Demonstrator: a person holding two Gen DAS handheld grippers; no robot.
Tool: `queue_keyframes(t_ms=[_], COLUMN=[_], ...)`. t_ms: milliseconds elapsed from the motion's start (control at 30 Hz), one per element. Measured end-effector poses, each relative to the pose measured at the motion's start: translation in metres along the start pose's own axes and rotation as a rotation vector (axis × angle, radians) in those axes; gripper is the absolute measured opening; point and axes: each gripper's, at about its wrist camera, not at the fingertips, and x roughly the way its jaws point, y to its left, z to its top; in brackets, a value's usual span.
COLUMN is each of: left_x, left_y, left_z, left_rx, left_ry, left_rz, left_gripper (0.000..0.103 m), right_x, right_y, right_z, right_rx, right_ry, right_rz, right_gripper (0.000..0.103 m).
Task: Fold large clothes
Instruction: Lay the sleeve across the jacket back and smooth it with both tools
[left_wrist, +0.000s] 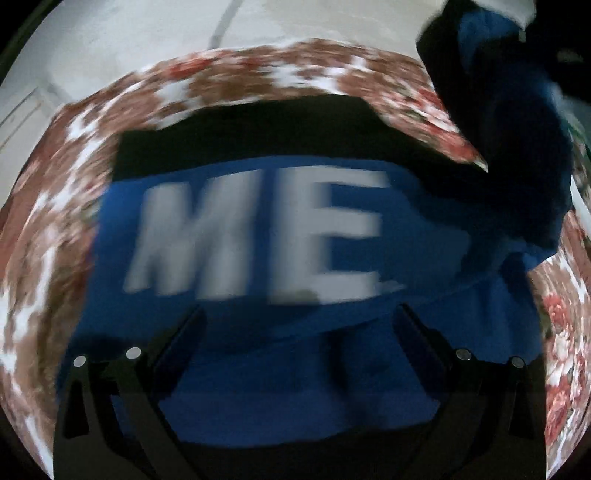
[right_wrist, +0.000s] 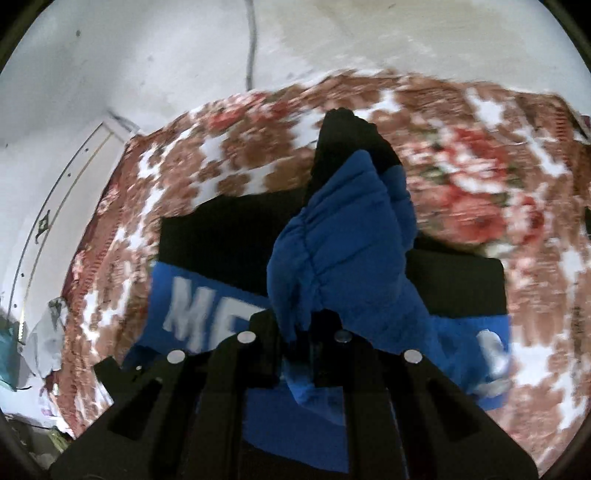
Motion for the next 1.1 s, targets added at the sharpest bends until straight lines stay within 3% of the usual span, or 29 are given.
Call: queue_keyframes(t_ms=[167, 267, 467, 533, 600, 733, 800, 867, 1000, 1100], left_x=[-0.025, -0.03, -0.038, -0.044, -0.05, -0.056, -0.057, -0.06, -0.056, -0.046], left_y=[0.091, 0.126, 0.159, 0.168, 0.17, 0.164, 0.165, 0.168, 0.17, 0.165], left_z=[-0.023, -0.04, -0.06, -0.062, -0.066, -0.072, -0.074, -0.07, -0.048, -0.02], left_rx=[-0.128, -0.155, -0.189, -0.246, -0.279, -0.263, -0.269, -0.269, -0.276, -0.28], left_ry=[0.017, 0.039, 0.063, 0.057, 0.056, 0.057, 0.06, 0.05, 0.025, 0.003], left_rz=[-0.006, -0.008, -0.012, -0.046, -0.077, -0.056, -0.045, -0.03, -0.009, -0.042], left_gripper=[0.097, 0.097, 0.097, 0.097, 0.097, 0.097, 0.097, 0.097, 0.097, 0.097], right_x=[0.065, 0.104, 0.146, 0.157, 0.165, 0.156, 0.134, 0.113, 0.094, 0.087], right_y=[0.081, 0.115, 0.151, 0.159, 0.167, 0.179, 0.174, 0.154, 0.09, 0.028], right_z=[-0.011, -0.022, -0.041, -0.047, -0.051, -0.051, -0.043, -0.035, -0.029, -0.034], right_rx=[-0.047, -0.066, -0.089, -0.094, -0.085, -0.105, -0.118, -0.127, -0.103, -0.078], right_ry=[0.054, 0.103, 0.167, 0.205, 0.23, 0.228, 0.197, 0.158, 0.128, 0.137], right_rz=[0.028, 0.019, 0.011, 0.02, 0.054, 0.165, 0.195, 0.159, 0.007, -0.123], right_gripper=[0.01, 0.011, 0.013, 0.023, 0.052, 0.078, 0.082, 0.084, 0.088, 0.088])
